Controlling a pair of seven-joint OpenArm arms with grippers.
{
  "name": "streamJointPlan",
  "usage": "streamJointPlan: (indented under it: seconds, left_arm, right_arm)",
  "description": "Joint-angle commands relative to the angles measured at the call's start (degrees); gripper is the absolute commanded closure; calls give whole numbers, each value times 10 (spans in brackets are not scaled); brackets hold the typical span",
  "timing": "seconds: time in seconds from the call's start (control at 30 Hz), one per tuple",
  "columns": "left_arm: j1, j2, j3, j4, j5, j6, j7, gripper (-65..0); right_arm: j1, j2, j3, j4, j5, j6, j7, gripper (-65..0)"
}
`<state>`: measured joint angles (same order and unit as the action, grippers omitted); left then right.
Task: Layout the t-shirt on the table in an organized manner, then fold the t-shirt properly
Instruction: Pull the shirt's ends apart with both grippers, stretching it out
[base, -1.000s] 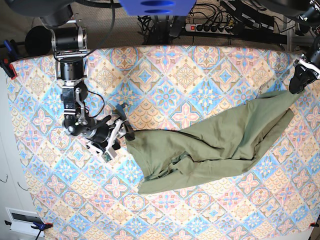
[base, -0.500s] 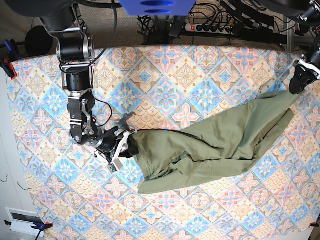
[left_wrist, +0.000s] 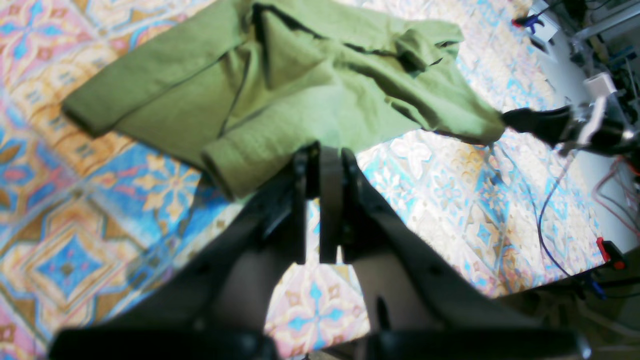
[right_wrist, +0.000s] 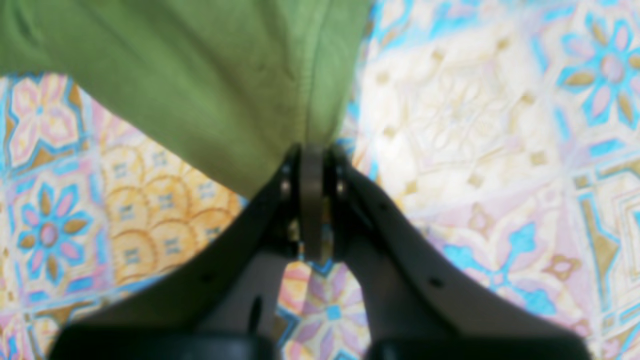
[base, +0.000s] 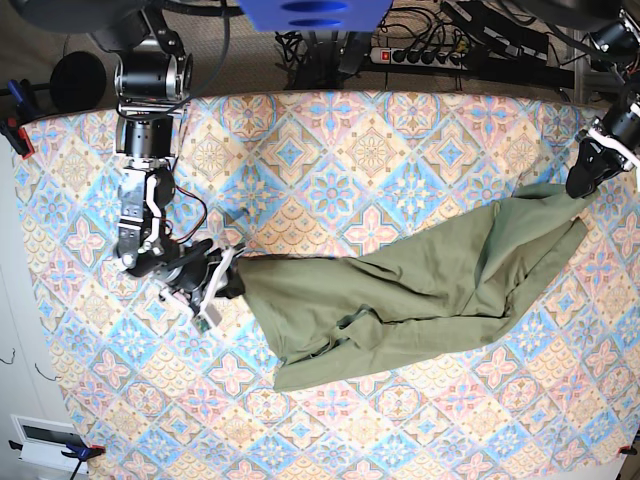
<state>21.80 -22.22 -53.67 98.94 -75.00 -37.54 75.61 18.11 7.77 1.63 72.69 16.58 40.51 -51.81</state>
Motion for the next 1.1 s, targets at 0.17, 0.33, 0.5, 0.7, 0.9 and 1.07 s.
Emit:
streamJointPlan:
  seconds: [0.17,0.33,0.5,0.7,0.9,1.07]
  left_arm:
    - [-17,-13,50,77,-2,-2,-15,0]
    - [-44,-13,107,158,7,-2,-12,0]
    - [-78,-12,107,106,23,-1,-15,0]
    - [-153,-12,109,-83,132,0,-61,0]
    - [-177,4,111,-142,217,0,-67,0]
    - [-156,4,142,-144,224,0,-83,0]
  right_arm:
    - [27,74,136,112,91,-5,-56,-21]
    - [31,142,227,128,180,-5,-96,-21]
    - [32,184,247,106,187,-5,-92,-21]
    - [101,186,171,-16,97,-5,-53,-21]
    - [139,132,127,-91,-73,-5,17,-22]
    - [113,108,153,-87,-98,-5,18,-68]
